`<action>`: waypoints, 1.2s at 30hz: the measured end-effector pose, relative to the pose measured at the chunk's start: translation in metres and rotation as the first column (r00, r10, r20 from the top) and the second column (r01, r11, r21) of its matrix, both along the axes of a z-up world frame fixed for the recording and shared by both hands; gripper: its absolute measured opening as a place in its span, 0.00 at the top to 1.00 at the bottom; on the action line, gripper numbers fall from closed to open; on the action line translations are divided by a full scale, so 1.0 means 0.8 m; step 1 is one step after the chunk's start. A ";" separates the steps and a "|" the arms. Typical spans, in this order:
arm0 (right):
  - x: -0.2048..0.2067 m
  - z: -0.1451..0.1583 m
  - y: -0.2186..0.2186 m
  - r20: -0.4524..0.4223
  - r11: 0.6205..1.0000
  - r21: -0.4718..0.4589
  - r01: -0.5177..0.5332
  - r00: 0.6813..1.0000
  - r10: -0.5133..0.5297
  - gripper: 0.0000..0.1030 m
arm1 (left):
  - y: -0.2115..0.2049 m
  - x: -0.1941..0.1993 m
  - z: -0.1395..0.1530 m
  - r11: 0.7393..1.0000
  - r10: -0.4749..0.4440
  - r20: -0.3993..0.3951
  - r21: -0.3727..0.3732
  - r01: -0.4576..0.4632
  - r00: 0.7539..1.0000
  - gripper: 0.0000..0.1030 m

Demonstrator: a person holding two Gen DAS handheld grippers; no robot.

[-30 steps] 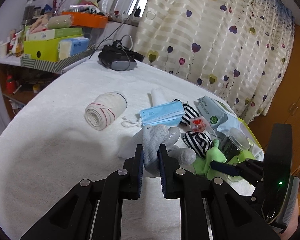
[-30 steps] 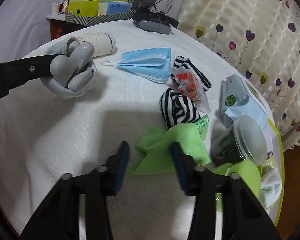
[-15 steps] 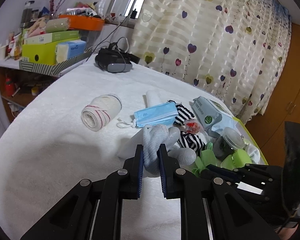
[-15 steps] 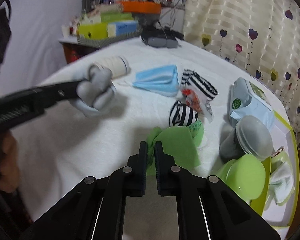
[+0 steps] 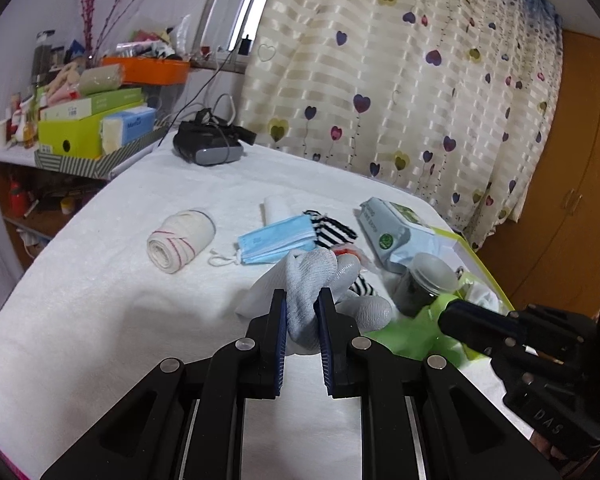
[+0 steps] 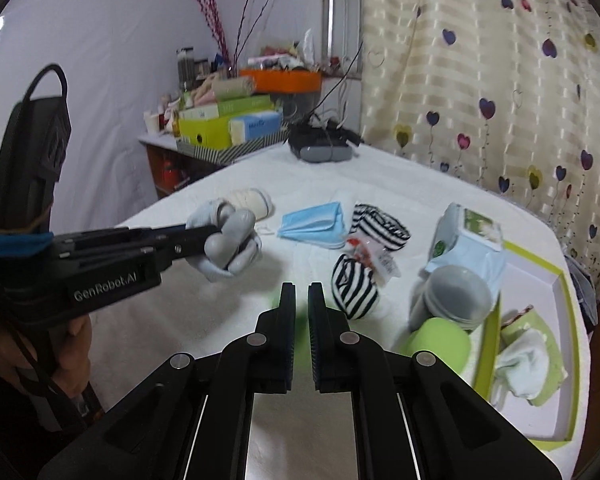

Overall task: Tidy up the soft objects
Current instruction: 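Lift the grey glove and green cloth and carry both to the white box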

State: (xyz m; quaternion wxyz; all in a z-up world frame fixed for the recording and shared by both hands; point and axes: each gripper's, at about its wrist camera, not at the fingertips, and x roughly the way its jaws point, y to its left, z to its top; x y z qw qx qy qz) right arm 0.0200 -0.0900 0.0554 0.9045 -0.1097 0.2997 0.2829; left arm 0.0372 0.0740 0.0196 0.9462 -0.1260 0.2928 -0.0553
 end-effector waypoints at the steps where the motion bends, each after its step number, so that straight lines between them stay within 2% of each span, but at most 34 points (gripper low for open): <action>1: -0.002 0.002 -0.004 0.004 1.000 0.004 0.002 1.000 -0.002 0.95 | -0.003 -0.001 0.002 1.000 -0.004 0.001 0.002 0.004 1.000 0.87; 4: -0.009 0.008 -0.016 0.018 1.000 0.016 0.007 1.000 -0.007 0.95 | -0.014 -0.007 0.007 1.000 -0.014 0.012 0.013 0.014 1.000 0.87; 8: -0.013 -0.012 -0.009 -0.049 0.998 -0.028 -0.050 0.998 0.049 0.95 | -0.020 -0.013 0.012 1.000 -0.017 0.017 0.020 0.017 1.000 0.87; 10: -0.013 -0.031 -0.005 -0.081 0.997 -0.038 -0.059 0.995 0.056 0.87 | -0.019 -0.015 0.012 1.000 -0.012 0.018 0.023 0.012 1.000 0.87; 11: -0.009 -0.044 -0.003 -0.099 0.998 -0.045 -0.045 0.994 0.040 0.75 | -0.018 -0.017 0.012 1.000 -0.008 0.015 0.026 0.008 1.000 0.87; 12: -0.005 -0.053 -0.004 -0.114 0.998 -0.050 -0.030 0.993 0.025 0.58 | -0.018 -0.018 0.011 1.000 -0.005 0.014 0.028 0.004 1.000 0.87; 13: -0.001 -0.063 -0.006 -0.137 0.999 -0.048 -0.018 0.991 0.012 0.52 | -0.016 -0.019 0.011 1.000 -0.001 0.013 0.030 0.001 1.000 0.87; 14: 0.005 -0.073 -0.007 -0.156 0.999 -0.044 -0.008 0.988 0.001 0.50 | -0.014 -0.020 0.010 1.000 0.004 0.011 0.031 -0.004 1.000 0.87; 18: 0.014 -0.090 0.000 -0.182 0.998 -0.057 -0.012 0.983 0.001 0.50 | -0.007 -0.021 0.005 0.999 0.015 -0.004 0.028 -0.015 1.000 0.87; 22: 0.026 -0.106 0.015 -0.200 0.994 -0.113 -0.005 0.980 -0.018 0.50 | -0.003 -0.020 0.003 1.000 0.016 -0.009 0.024 -0.015 1.000 0.87; 25: 0.034 -0.109 0.015 -0.224 0.995 -0.101 0.013 0.974 -0.035 0.50 | -0.002 -0.021 0.002 1.000 0.017 -0.009 0.024 -0.017 1.000 0.87; 26: 0.036 -0.109 0.014 -0.226 0.995 -0.099 0.016 0.973 -0.038 0.55 | -0.003 -0.020 0.002 1.000 0.018 -0.011 0.023 -0.018 1.000 0.87; 27: 0.035 -0.108 0.015 -0.225 0.995 -0.103 0.019 0.974 -0.042 0.70 | -0.002 -0.021 0.002 1.000 0.018 -0.012 0.020 -0.017 1.000 0.87; 30: 0.035 -0.105 0.013 -0.223 0.995 -0.098 0.020 0.974 -0.042 0.91 | -0.002 -0.020 0.002 1.000 0.017 -0.011 0.022 -0.017 1.000 0.87; 36: 0.023 -0.089 0.006 -0.189 0.997 -0.071 0.026 0.981 -0.039 0.92 | -0.004 -0.022 0.001 1.000 0.010 -0.013 0.026 -0.010 1.000 0.87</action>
